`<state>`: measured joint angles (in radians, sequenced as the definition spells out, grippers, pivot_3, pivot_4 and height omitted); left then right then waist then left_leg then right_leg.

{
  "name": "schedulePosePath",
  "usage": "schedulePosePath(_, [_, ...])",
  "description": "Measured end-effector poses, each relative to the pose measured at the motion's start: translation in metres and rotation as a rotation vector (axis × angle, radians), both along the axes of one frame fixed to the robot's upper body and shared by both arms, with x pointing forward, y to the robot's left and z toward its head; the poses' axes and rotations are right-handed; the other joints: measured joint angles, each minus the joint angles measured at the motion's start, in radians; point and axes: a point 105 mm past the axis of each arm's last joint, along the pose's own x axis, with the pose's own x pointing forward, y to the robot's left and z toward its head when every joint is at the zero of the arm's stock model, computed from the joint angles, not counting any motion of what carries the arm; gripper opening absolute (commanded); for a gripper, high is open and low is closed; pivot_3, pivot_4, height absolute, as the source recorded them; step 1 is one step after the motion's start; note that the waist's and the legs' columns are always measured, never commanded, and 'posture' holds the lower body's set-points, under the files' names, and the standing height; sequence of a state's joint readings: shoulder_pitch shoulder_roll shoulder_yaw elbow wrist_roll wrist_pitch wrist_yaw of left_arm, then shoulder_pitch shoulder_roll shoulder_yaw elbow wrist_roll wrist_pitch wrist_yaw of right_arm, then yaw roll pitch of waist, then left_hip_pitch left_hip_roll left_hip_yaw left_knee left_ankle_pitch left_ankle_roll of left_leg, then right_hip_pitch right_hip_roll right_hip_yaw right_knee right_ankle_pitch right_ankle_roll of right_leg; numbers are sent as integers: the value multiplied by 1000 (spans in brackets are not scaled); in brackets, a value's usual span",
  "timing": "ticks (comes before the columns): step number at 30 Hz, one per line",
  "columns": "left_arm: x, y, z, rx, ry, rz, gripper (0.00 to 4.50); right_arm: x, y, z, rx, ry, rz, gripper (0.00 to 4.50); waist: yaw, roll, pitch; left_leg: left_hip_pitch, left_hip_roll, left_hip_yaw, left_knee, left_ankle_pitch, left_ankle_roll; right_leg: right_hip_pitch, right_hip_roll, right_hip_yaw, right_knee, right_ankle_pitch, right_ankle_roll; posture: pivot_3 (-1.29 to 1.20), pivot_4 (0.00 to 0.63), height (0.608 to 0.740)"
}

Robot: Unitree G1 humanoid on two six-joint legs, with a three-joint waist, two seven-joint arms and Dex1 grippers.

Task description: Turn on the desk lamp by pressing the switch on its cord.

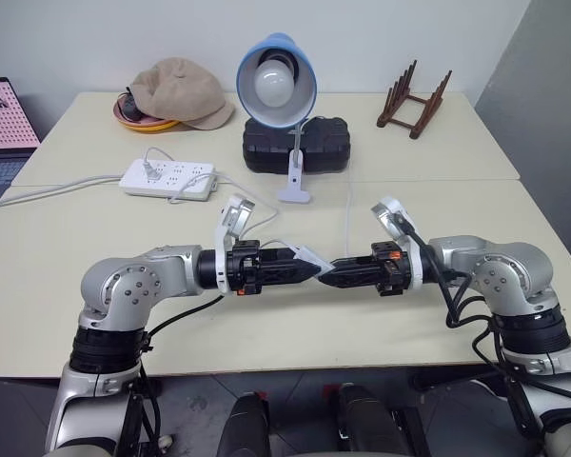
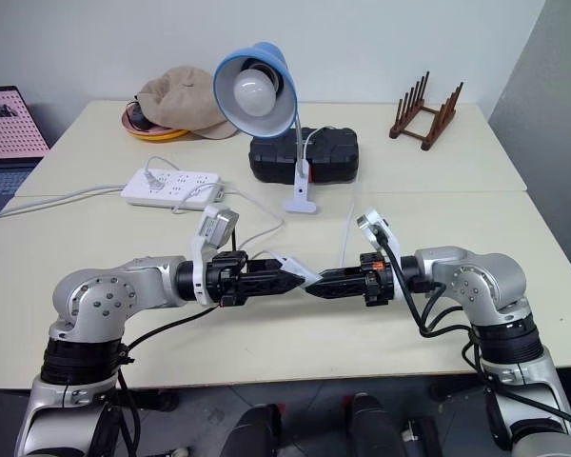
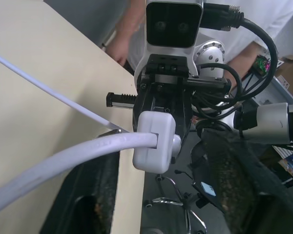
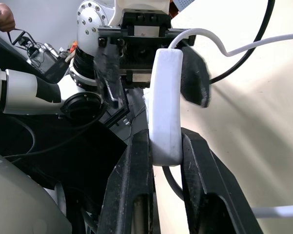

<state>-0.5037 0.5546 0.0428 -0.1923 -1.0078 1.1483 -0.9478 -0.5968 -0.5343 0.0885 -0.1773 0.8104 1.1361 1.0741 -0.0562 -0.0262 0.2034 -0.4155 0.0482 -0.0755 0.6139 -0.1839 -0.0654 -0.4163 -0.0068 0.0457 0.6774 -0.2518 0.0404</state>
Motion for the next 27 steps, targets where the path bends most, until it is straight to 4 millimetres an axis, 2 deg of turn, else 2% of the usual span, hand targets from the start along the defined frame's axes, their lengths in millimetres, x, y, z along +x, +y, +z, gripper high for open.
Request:
schedulePosePath(6, [-1, 1, 1, -8, -2, -13, 746, -3, 1, 2, 16, 7, 21, 398, 0, 0, 0, 0, 0, 0, 0, 0, 0, 0, 0, 0, 0, 0, 0, 0, 150, 740])
schedulePosePath(19, [-5, 3, 5, -33, 8, -44, 543, -7, 2, 5, 36, 3, 52, 398, 0, 0, 0, -1, 0, 0, 0, 0, 0, -2, 0, 0, 0, 0, 0, 0, 150, 740])
schedulePosePath(20, [-5, 3, 5, -29, 3, -39, 891, -6, 2, 5, 37, 3, 52, 398, 0, 0, 0, -1, 0, 0, 0, 0, 0, -2, 0, 0, 0, 0, 0, 0, 150, 740])
schedulePosePath(27, [-3, 3, -3, -3, 25, 3, 2317, -4, 3, 3, 20, -3, 38, 398, 0, 0, 0, -2, 0, 0, -1, 0, 0, -3, 0, 0, 0, 0, 0, 0, 150, 740])
